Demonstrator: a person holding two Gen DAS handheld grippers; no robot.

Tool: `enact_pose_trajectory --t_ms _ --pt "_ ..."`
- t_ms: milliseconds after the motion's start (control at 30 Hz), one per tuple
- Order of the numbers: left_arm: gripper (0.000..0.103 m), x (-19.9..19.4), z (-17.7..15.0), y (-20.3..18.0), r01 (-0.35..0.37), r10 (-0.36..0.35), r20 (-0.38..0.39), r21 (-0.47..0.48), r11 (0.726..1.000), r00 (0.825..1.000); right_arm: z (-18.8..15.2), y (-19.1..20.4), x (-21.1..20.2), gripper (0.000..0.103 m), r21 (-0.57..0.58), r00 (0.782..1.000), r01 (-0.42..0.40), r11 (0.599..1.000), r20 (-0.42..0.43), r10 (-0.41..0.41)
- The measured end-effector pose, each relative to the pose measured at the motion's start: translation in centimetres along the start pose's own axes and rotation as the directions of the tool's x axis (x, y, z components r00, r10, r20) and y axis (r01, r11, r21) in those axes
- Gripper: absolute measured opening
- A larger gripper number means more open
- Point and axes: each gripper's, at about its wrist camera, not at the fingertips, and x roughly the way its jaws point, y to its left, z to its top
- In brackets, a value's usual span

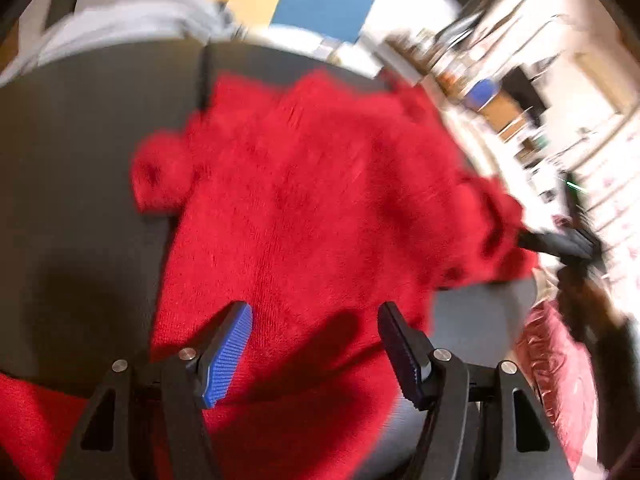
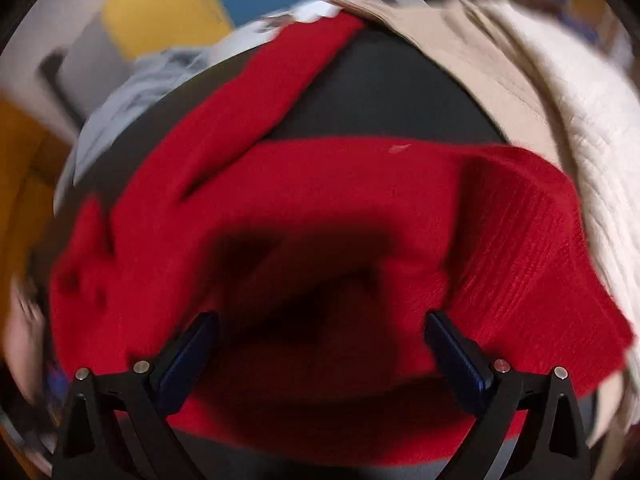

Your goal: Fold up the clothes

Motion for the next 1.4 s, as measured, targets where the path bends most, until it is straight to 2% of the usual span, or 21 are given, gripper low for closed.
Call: enact_pose_trajectory --t_ms 100,200,233,300,367,433,500,567,667,800,867,933,1000,1067,1100,1133,1167,1200,1267,1333,1400 --pt "0.067 0.9 0.5 -0.9 -0.083 0.082 0.010 0.076 0.994 0.997 -5.6 4.5 -1.2 0.103 -0.150 0.996 0.018 0.989 -0.084 -0.031" --pt "0.066 0.8 1.5 -1.2 -0.130 0.130 0.015 0.127 0.983 0.991 -10.3 8.3 -2.7 0.103 -0.240 0.969 -0.138 0.961 -0.231 0.081" --pt "0.060 0.4 1.8 -1.0 -0.129 0.127 0.020 0.118 0.985 0.992 -11.1 9.0 -3.4 0.103 -0.249 0.956 -0.195 0.949 -0.266 0.127" --pt "0.057 -1.7 2.2 -0.6 -0.119 0.109 0.086 0.111 0.987 0.990 -11.5 9.7 -5.4 0.102 -0.250 0.940 -0.273 0.929 -0.273 0.203" --pt "0.059 -4.0 2.4 0.0 -0.123 0.104 0.170 0.103 0.987 0.980 -9.1 9.3 -8.7 0.102 -0.245 0.965 -0.257 0.935 -0.122 0.234" --pt "0.060 -6.0 2.6 0.8 -0.151 0.128 0.244 0.076 0.986 0.961 -6.2 8.9 -11.4 0.103 -0.256 0.966 -0.229 0.939 0.059 0.251" --pt "0.061 -6.8 3.4 2.1 -0.182 0.168 0.266 0.030 0.983 0.949 -3.1 9.1 -12.6 0.103 -0.317 0.951 -0.129 0.940 0.230 0.208" --pt "0.061 -7.1 4.3 3.7 -0.209 0.208 0.261 -0.022 0.978 0.943 0.3 10.0 -10.3 0.103 -0.375 0.950 -0.007 0.927 0.287 0.123" --pt "0.061 -6.2 6.1 5.7 -0.198 0.211 0.229 -0.080 0.977 0.950 5.7 10.7 -4.1 0.101 -0.397 0.967 0.090 0.913 0.254 0.016" --pt "0.064 -4.2 8.0 6.6 -0.135 0.139 0.164 -0.036 0.990 0.977 8.8 13.1 2.0 0.095 -0.392 0.994 -0.008 0.920 0.099 0.051" --pt "0.064 -2.9 8.4 6.6 -0.071 0.071 0.120 -0.008 0.997 0.990 9.6 14.1 4.5 0.095 -0.390 0.997 -0.057 0.919 0.022 0.071" --pt "0.064 -1.5 8.3 6.3 -0.020 0.019 0.080 0.015 1.000 0.997 9.0 14.4 5.9 0.095 -0.423 0.998 -0.054 0.904 -0.013 0.054" --pt "0.064 -0.3 7.8 5.0 -0.045 0.041 0.064 0.062 0.997 0.997 7.8 14.6 6.4 0.098 -0.495 0.999 -0.002 0.869 0.029 0.019" --pt "0.060 0.7 7.2 3.4 -0.102 0.094 0.072 0.124 0.987 0.993 7.6 13.8 6.2 0.095 -0.488 0.997 0.011 0.873 0.072 0.028" --pt "0.054 1.0 6.9 2.8 -0.141 0.131 0.074 0.159 0.977 0.989 7.7 13.3 6.1 0.084 -0.471 0.995 0.020 0.882 0.095 0.028" --pt "0.034 1.2 6.9 2.6 -0.176 0.164 0.078 0.175 0.969 0.983 8.0 12.7 5.9 0.076 -0.452 0.992 0.031 0.891 0.120 0.026" --pt "0.016 1.3 6.9 2.5 -0.207 0.195 0.080 0.186 0.961 0.978 8.4 12.1 5.6 0.058 -0.433 0.989 0.044 0.900 0.146 0.022" --pt "0.010 1.3 7.2 3.0 -0.209 0.200 0.070 0.161 0.965 0.977 8.8 11.6 5.5 0.043 -0.416 0.986 0.057 0.907 0.167 0.014" --pt "0.008 0.8 8.2 5.1 -0.166 0.162 0.060 0.060 0.984 0.985 9.9 10.3 5.3 0.032 -0.367 0.975 0.126 0.922 0.219 -0.046" --pt "0.008 0.1 9.0 7.4 -0.224 0.225 0.081 -0.022 0.974 0.971 10.9 8.7 4.9 0.033 -0.294 0.953 0.216 0.931 0.269 -0.136" --pt "0.008 -0.8 8.9 9.4 -0.260 0.265 0.065 -0.074 0.963 0.962 12.3 5.5 4.6 0.049 -0.158 0.935 0.262 0.952 0.287 -0.210"
